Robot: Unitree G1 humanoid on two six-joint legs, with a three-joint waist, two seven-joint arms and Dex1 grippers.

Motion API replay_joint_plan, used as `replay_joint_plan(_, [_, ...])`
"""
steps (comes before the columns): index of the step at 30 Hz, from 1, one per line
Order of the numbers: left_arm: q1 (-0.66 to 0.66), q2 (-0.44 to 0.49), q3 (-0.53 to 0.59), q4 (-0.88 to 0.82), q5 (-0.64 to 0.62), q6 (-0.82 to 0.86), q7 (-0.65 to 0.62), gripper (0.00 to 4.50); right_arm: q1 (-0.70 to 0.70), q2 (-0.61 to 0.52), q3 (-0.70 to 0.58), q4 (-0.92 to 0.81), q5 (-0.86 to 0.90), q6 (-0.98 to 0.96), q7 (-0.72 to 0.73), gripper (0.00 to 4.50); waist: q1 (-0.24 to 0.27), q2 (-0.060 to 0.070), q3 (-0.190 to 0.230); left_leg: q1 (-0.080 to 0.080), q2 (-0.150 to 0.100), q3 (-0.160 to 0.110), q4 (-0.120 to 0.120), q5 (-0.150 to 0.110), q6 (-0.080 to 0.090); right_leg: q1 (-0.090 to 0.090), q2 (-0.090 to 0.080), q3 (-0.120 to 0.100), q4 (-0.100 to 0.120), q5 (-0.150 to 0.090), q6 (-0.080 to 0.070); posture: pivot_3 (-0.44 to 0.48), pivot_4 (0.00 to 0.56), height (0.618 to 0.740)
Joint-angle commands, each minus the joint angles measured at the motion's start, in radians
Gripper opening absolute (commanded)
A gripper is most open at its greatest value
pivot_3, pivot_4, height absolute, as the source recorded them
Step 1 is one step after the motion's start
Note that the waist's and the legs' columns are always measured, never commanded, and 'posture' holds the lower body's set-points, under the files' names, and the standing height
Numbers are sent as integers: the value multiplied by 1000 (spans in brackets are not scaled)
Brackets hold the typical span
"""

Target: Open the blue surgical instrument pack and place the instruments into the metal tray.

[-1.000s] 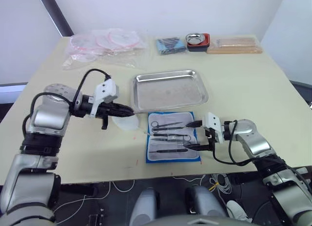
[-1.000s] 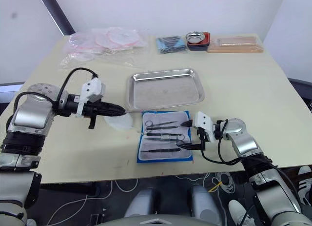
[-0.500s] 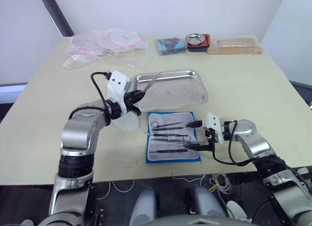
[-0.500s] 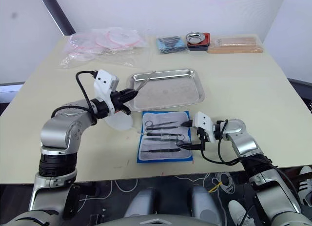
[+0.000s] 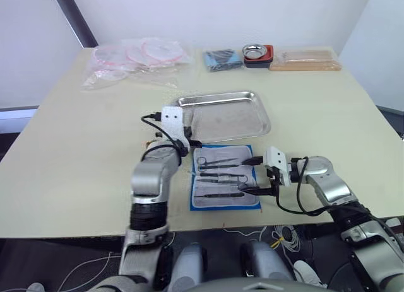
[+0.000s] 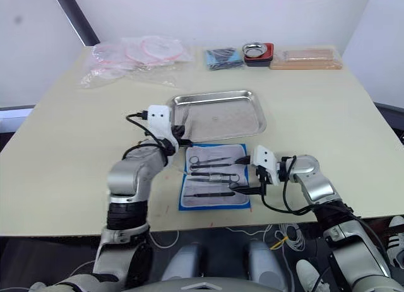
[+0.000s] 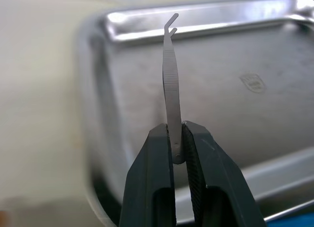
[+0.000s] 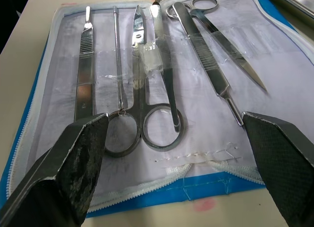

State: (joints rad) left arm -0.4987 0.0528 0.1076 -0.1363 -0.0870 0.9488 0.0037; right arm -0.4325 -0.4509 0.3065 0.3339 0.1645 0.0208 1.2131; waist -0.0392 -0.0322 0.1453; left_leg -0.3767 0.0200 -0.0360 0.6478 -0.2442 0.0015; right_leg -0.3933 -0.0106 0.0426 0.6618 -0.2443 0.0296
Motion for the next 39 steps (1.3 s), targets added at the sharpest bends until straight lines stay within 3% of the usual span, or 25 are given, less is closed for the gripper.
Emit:
replay_joint_plan(1, [-52,-10,16,46,41,-50,83,96,58,-14,69,108,-97,41,-18,4500,-1,0,0,0,0,0,0,0,0,0,0,0,0,0,1,0,150,740])
replay_joint_plan(18, [-128,-45,77,236,8,-152,144,96,61,-10,65,107,-100,34,-34,4500,-1,0,0,0,-1,0,0,0,0,0,0,-1,0,-2,3,0,150,740])
replay_joint_plan(22, [-126,-48,73,228,2,-149,142,1425,63,-10,65,105,-101,35,-38,4500,-1,0,0,0,-1,0,0,0,0,0,0,-1,0,-2,3,0,150,740])
replay_joint_plan(30, [-132,-39,63,194,15,-215,156,1526,63,-6,64,104,-101,36,-45,4500,-1,0,0,0,0,0,0,0,0,0,0,-1,0,-2,3,0,150,740])
replay_joint_plan(35, [-110,48,-24,159,-11,-340,-48,1526,65,-4,63,103,-99,37,-45,4500,-2,0,0,0,0,0,-1,0,0,0,0,-1,0,-2,3,0,150,740])
replay_joint_plan(39, [-47,163,-92,153,-52,-483,-312,1526,61,5,65,120,-100,29,-46,4500,-4,1,0,1,0,1,-2,0,-1,0,0,0,-1,-2,3,0,150,740])
